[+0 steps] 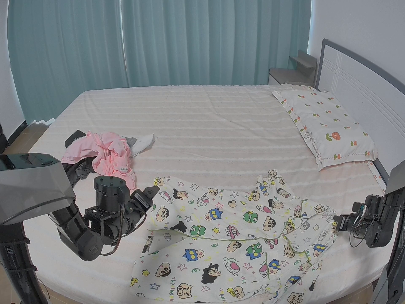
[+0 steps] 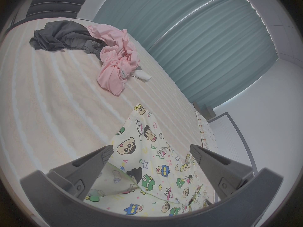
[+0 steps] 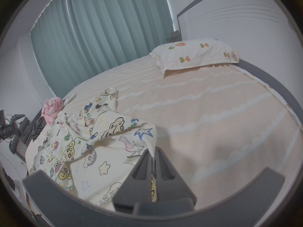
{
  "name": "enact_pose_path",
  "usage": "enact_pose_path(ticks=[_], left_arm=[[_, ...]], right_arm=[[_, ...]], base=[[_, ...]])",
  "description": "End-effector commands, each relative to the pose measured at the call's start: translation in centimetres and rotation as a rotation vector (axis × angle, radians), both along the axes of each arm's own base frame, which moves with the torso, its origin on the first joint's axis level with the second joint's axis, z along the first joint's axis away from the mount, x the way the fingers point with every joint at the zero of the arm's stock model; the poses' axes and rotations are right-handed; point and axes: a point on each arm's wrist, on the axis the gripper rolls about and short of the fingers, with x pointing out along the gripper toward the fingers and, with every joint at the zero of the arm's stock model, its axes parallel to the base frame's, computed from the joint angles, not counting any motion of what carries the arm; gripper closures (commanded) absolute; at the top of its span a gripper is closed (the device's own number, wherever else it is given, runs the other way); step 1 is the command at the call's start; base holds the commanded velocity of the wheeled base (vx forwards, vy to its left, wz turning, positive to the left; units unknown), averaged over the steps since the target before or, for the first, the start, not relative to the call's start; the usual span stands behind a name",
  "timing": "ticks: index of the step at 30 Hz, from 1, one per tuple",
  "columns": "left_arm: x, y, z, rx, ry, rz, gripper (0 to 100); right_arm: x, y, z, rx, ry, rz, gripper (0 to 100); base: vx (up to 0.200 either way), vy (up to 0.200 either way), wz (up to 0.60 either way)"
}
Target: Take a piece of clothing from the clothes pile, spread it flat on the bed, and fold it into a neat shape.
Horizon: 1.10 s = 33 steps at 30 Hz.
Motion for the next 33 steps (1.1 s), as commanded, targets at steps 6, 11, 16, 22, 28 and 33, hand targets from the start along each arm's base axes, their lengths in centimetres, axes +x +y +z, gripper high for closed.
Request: enact_pose_path(ticks=[6, 11, 16, 22, 28, 33], left_arm=[[-0.6, -0.3, -0.5, 0.007, 0.024, -0.022, 0], [-0.6, -0.4, -0.7, 0.011, 0.032, -0.025, 0], [-0.8, -0.4, -1.1, 0.013, 0.046, -0.03, 0], [-1.9, -0.7, -1.4, 0.033, 0.06, -0.086, 0], [-2.7, -0.9, -1.6, 0.022, 0.033, -0.106, 0], [-2.9, -1.0, -1.5, 0.021, 0.034, -0.113, 0]], right_arm=[[0.9, -0.9, 0.0, -0.011, -0.035, -0.034, 100], [1.5, -1.4, 0.3, 0.011, -0.068, -0.064, 100], [1.4, -1.3, 0.5, 0.019, -0.079, -0.069, 0], [0.8, -0.5, 1.9, 0.016, -0.094, -0.051, 0], [-1.8, 0.9, 4.4, 0.038, -0.087, -0.056, 0], [-6.6, 3.2, 5.1, 0.201, 0.004, 0.056, 0]], base=[[0.0, 0.0, 0.0], [0.0, 0.0, 0.0], [0.0, 0.0, 0.0], [0.0, 0.0, 0.0], [-0.033, 0.0, 0.0], [-0.2, 0.0, 0.0]])
